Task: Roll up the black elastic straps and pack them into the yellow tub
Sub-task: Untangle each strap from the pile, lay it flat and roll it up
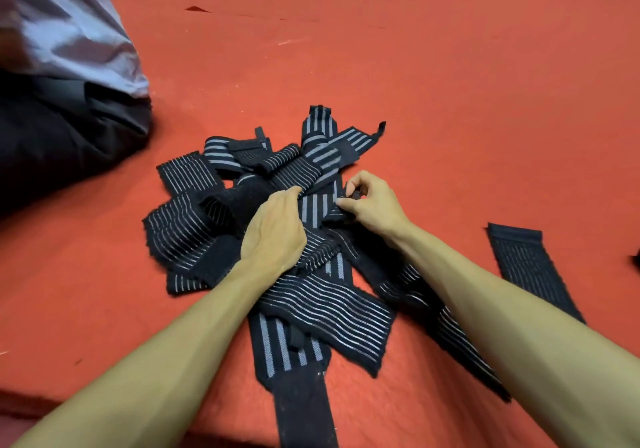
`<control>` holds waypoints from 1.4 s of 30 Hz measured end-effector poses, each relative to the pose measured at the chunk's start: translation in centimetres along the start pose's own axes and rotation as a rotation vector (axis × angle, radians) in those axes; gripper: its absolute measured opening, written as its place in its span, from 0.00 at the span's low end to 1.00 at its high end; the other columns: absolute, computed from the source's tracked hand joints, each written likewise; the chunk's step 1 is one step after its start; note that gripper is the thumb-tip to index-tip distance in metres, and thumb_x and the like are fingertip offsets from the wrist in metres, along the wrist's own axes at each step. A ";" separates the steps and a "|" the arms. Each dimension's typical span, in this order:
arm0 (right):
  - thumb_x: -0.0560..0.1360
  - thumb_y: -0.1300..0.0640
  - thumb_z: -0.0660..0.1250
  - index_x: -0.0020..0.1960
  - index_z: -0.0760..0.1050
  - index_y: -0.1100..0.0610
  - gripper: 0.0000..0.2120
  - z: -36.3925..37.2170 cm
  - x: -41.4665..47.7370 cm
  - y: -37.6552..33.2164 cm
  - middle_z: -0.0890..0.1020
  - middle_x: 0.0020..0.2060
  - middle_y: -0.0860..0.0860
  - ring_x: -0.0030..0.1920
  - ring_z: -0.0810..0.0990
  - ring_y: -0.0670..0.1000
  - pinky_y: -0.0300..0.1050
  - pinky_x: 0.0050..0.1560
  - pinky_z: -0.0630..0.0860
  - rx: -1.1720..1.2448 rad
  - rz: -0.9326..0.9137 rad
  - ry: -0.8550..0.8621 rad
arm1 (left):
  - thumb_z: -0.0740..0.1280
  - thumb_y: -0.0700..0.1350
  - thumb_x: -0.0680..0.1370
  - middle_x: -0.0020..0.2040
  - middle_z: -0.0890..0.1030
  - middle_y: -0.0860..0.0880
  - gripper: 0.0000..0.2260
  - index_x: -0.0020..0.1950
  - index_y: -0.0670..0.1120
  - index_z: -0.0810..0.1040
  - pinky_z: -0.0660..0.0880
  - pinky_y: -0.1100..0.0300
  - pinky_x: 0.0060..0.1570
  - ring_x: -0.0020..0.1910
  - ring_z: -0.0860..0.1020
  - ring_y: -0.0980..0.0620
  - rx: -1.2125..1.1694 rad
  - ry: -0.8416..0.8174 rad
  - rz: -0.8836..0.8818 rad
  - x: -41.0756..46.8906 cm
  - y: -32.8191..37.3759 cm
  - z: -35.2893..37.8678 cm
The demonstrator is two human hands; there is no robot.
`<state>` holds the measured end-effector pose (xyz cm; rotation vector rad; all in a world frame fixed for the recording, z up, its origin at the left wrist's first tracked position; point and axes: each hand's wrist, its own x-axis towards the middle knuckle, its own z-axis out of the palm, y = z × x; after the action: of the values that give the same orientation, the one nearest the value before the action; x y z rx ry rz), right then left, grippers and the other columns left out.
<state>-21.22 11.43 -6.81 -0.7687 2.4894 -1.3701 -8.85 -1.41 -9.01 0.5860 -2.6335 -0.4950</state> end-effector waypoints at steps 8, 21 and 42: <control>0.70 0.70 0.73 0.61 0.67 0.57 0.25 -8.4 -4.6 -2.0 0.79 0.43 0.54 0.24 0.77 0.47 0.39 0.21 0.68 0.364 0.082 0.031 | 0.57 0.33 0.77 0.68 0.73 0.45 0.21 0.70 0.42 0.68 0.60 0.57 0.72 0.69 0.69 0.49 -0.324 -0.026 0.127 -1.7 5.5 -2.4; 0.76 0.66 0.65 0.47 0.79 0.60 0.05 -21.1 -14.8 -9.4 0.83 0.34 0.51 0.32 0.81 0.48 0.39 0.34 0.76 0.726 -0.146 0.003 | 0.68 0.31 0.74 0.65 0.77 0.50 0.27 0.71 0.46 0.68 0.68 0.62 0.64 0.65 0.73 0.58 -0.859 -0.531 0.216 -5.5 19.1 -8.3; 0.80 0.50 0.63 0.42 0.73 0.56 0.12 -23.6 -15.9 -8.6 0.77 0.34 0.52 0.34 0.73 0.50 0.45 0.36 0.70 0.457 -0.014 0.125 | 0.67 0.41 0.77 0.54 0.82 0.44 0.13 0.60 0.39 0.76 0.77 0.52 0.57 0.53 0.81 0.48 -1.120 -0.863 0.138 -10.4 22.4 -13.5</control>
<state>-14.46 33.29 12.19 -0.6128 2.1216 -1.9440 -1.37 19.07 8.78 -0.2453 -2.4058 -2.3178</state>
